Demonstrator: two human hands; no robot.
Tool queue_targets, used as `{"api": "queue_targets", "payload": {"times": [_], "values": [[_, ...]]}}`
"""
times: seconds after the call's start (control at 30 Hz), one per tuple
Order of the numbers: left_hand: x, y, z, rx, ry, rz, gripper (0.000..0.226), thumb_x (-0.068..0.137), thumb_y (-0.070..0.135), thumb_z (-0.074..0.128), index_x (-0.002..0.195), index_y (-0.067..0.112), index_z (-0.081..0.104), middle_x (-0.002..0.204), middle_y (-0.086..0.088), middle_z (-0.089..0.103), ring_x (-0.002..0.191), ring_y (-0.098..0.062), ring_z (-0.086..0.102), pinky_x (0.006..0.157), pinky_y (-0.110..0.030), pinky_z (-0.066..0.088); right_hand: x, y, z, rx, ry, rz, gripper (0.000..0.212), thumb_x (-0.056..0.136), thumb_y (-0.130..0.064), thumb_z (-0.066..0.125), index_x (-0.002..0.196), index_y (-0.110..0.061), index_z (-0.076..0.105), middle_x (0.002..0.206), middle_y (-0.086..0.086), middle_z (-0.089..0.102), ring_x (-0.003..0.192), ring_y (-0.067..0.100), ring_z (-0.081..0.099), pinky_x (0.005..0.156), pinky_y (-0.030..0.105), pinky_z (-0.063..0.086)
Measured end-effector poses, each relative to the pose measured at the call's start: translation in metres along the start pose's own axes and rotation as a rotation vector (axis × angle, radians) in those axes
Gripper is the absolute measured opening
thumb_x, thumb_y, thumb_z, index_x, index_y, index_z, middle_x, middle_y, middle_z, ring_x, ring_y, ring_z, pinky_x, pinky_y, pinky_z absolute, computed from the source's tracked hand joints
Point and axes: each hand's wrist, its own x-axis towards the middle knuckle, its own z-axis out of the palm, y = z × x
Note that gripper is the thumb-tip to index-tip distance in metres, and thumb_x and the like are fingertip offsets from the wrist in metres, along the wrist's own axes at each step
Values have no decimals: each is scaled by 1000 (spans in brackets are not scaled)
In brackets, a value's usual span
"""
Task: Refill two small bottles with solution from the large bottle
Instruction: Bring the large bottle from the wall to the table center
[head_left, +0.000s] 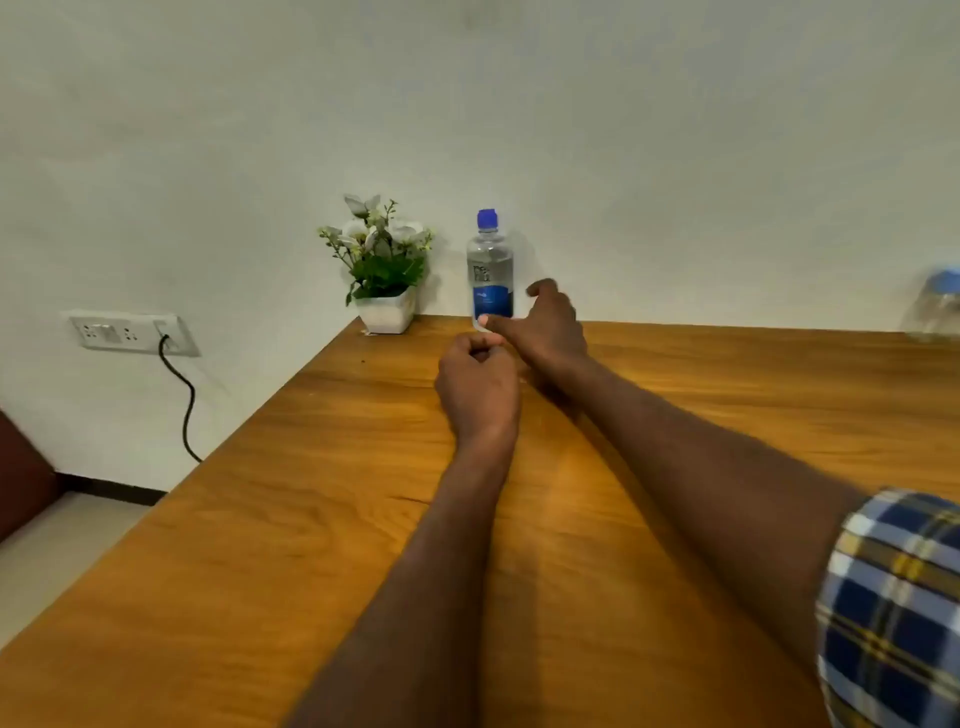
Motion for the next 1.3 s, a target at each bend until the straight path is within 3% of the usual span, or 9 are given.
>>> {"api": "queue_targets", "payload": {"times": [0.13,0.33,0.47,0.6,0.73,0.83,0.93,1.07,1.3], "values": [[2,0,5,-2,21,-7,19,93,4,60,103,14,73,87,7,66,73,-1,58,56,-1,40,21,-2,15,-146,78,-8,87,70,-75,78,132,-18,53,129,6,63,113,26,65,78,35,45],[3,-1,5,15,48,7,22,93,4,59,106,14,73,90,6,67,73,-1,58,57,1,39,29,-3,21,-107,88,-47,58,72,-71,78,108,-28,65,98,-10,68,84,14,62,66,30,42],[3,2,4,22,42,-2,22,92,4,59,105,15,72,86,10,65,74,-1,57,56,-7,42,18,7,8,-58,158,-56,40,81,-58,75,108,-27,70,103,-7,73,95,18,70,69,29,48],[-6,7,3,65,26,-9,22,93,6,59,108,16,71,87,12,63,78,2,57,60,-6,38,3,17,-11,-30,8,-14,86,76,-58,84,144,-18,51,140,7,64,124,25,63,96,40,56],[-7,9,0,17,66,-8,22,95,4,58,111,13,70,89,10,64,78,0,58,57,-1,40,0,9,-9,9,-67,3,94,75,-63,83,148,-18,45,147,9,59,129,27,60,100,43,56],[-2,7,0,111,11,16,23,95,7,58,114,14,69,100,3,69,90,-11,65,66,-14,43,9,0,0,77,-74,8,98,75,-64,83,150,-17,41,146,9,59,129,27,60,101,42,54],[3,1,-2,449,-85,78,23,93,12,58,111,12,71,110,-4,71,105,-20,64,86,-32,51,19,-6,10,85,-83,-11,89,74,-65,83,141,-18,47,134,3,65,118,23,66,95,39,56],[2,-5,-3,869,-83,139,28,94,26,55,116,16,69,128,-4,63,125,-26,53,111,-46,38,28,-3,18,37,-45,-37,75,77,-62,82,133,-20,55,128,0,70,112,22,68,92,38,57],[7,-3,-5,673,-12,45,21,93,25,57,106,20,72,115,1,70,117,-22,58,108,-42,37,29,6,13,26,9,-61,72,75,-55,87,131,-20,59,128,0,71,109,19,70,85,29,55]]}}
